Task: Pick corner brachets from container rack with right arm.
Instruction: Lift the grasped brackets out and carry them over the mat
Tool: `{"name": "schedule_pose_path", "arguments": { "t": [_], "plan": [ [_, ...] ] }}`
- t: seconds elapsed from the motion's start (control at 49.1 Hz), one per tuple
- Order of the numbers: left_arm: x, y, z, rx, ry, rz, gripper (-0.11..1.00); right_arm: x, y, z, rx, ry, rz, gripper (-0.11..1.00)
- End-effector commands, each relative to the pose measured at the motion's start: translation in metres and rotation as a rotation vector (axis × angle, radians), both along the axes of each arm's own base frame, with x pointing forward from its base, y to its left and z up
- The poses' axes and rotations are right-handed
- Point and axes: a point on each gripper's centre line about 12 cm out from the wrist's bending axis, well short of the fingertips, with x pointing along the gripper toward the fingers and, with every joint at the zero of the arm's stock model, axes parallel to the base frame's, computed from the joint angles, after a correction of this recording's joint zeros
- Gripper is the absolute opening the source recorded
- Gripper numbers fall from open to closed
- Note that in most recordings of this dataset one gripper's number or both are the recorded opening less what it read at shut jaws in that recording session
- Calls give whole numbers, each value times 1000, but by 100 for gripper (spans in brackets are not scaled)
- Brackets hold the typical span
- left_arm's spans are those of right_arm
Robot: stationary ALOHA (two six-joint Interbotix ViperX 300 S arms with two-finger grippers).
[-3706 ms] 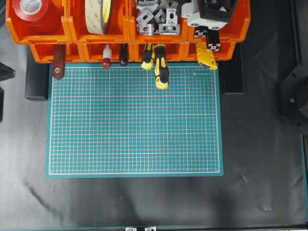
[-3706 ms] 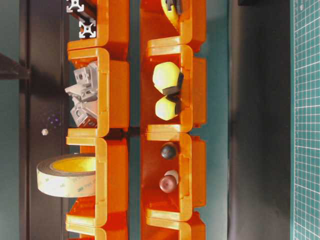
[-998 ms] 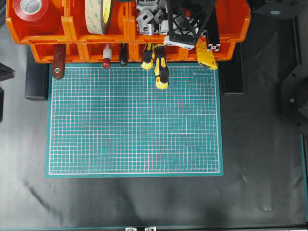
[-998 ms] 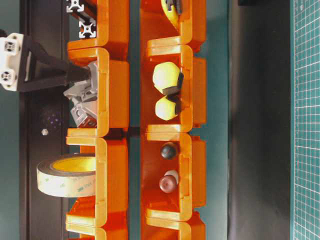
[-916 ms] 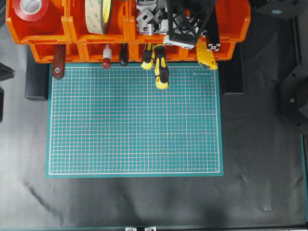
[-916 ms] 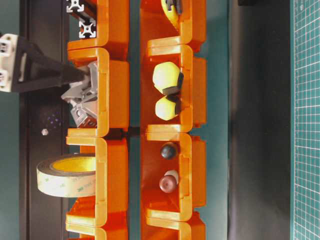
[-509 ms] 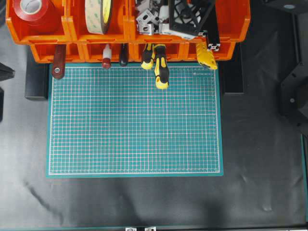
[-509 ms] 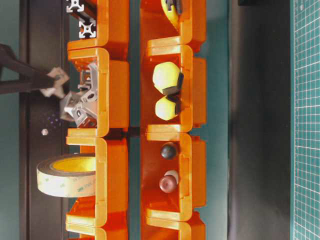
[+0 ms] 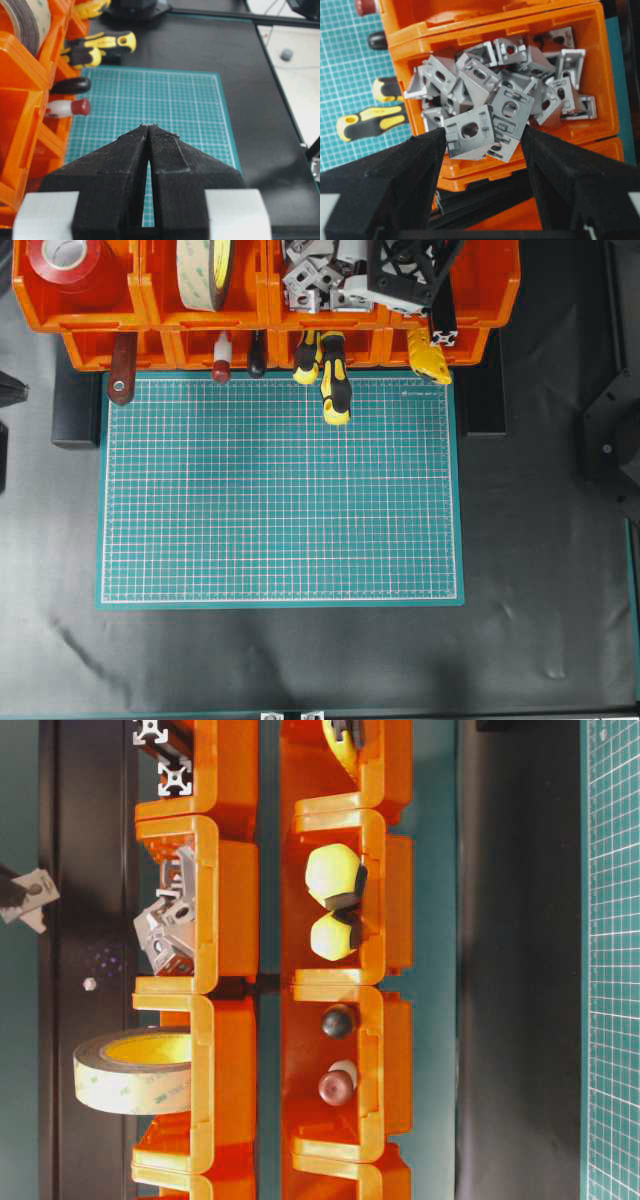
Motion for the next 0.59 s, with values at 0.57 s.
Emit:
{"name": "schedule_pose_path", "arguments": {
  "t": [0.57],
  "plan": [
    [-1, 0, 13, -3, -37, -1, 0, -56, 96, 18, 3, -111, 264, 50]
  ]
}}
